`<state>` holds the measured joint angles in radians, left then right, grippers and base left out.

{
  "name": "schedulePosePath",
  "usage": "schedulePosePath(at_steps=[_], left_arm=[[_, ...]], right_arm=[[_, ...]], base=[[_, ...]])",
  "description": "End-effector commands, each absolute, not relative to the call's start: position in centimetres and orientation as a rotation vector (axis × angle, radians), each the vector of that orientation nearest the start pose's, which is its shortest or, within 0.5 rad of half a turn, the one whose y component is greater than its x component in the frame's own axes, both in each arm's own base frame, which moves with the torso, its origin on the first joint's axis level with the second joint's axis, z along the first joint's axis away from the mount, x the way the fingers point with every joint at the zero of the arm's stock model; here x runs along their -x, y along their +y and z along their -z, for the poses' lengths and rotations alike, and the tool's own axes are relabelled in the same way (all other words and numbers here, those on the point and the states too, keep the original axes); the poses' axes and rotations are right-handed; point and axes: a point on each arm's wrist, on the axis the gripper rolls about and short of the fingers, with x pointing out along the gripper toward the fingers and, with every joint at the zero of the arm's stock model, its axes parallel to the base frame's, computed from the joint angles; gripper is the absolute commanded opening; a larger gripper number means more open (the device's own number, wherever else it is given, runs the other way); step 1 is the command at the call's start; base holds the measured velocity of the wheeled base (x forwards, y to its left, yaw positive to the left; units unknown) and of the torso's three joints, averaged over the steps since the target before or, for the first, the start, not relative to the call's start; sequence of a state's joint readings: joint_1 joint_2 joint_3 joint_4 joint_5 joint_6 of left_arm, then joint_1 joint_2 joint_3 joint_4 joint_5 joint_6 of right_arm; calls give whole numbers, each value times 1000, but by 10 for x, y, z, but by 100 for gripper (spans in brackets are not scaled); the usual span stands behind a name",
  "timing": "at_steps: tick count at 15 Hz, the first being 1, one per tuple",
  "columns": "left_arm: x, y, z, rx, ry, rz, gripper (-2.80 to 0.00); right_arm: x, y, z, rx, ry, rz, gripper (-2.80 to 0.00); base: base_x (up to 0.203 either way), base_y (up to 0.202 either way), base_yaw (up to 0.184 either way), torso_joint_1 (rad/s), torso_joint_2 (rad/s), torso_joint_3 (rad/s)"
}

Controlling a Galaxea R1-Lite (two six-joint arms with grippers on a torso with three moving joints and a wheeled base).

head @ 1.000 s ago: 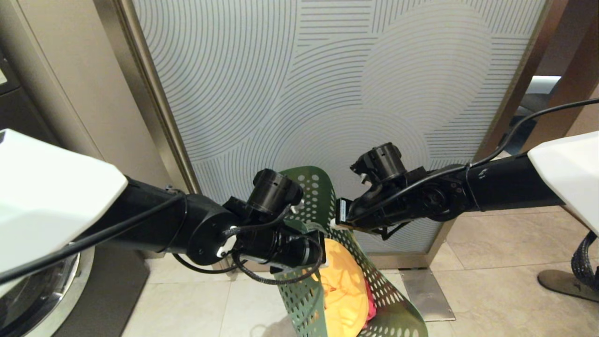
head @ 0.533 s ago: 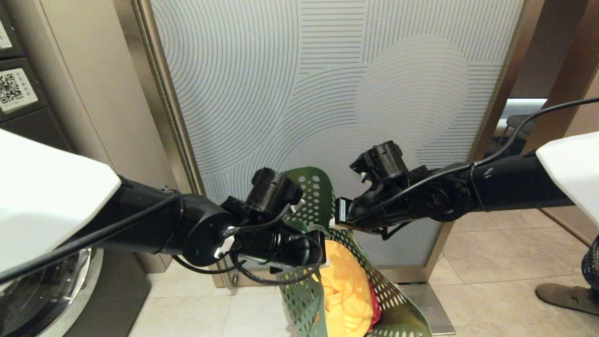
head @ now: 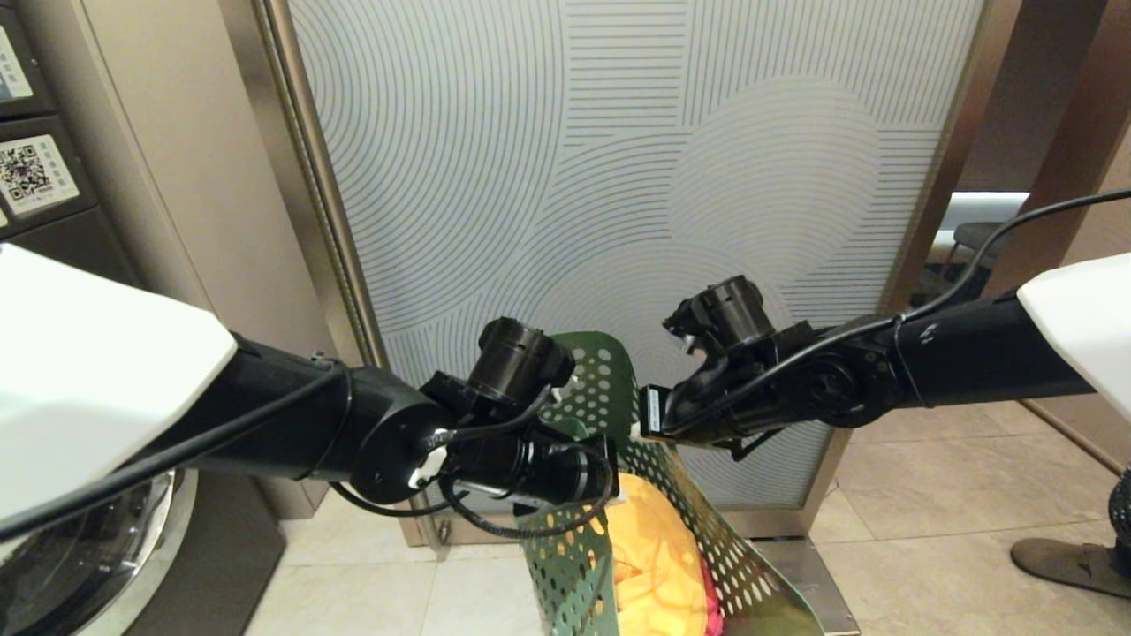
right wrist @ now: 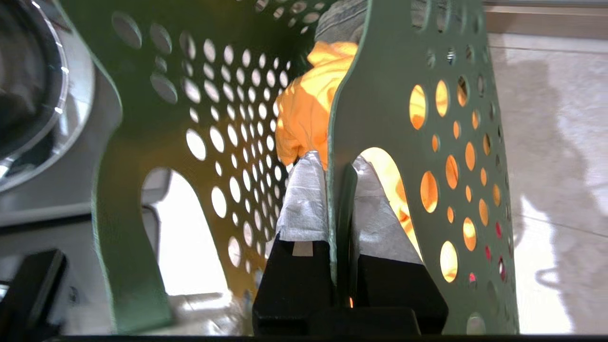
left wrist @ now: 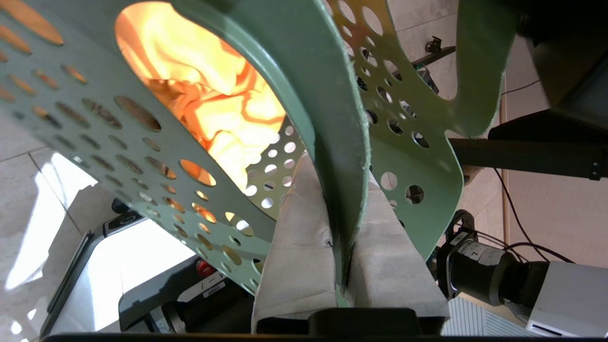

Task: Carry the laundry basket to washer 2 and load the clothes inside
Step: Pick up the clothes basket and put it beside the washing machine

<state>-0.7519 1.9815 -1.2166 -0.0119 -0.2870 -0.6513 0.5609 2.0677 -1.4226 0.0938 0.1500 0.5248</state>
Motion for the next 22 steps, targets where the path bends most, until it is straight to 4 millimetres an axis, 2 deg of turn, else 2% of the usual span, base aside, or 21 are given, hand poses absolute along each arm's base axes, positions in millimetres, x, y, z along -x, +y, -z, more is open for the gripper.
schedulePosePath(at_steps=[1,18,22], left_arm=[[-268,-261,-137,384,1053,695,-280],[-265,-263,-138,380,1055,703,-280],[-264,-263,-138,379,1056,702,-280]], right_arm=[[-338,217,-148,-322,900,-463,-280],[-326,222,-141,-242,935,-499,-280],[-326,222,-140,-242,936,-498,-280]], base=[[0,0,0,0,0,0],[0,0,0,0,0,0],[2,-7,121,4,1,3]])
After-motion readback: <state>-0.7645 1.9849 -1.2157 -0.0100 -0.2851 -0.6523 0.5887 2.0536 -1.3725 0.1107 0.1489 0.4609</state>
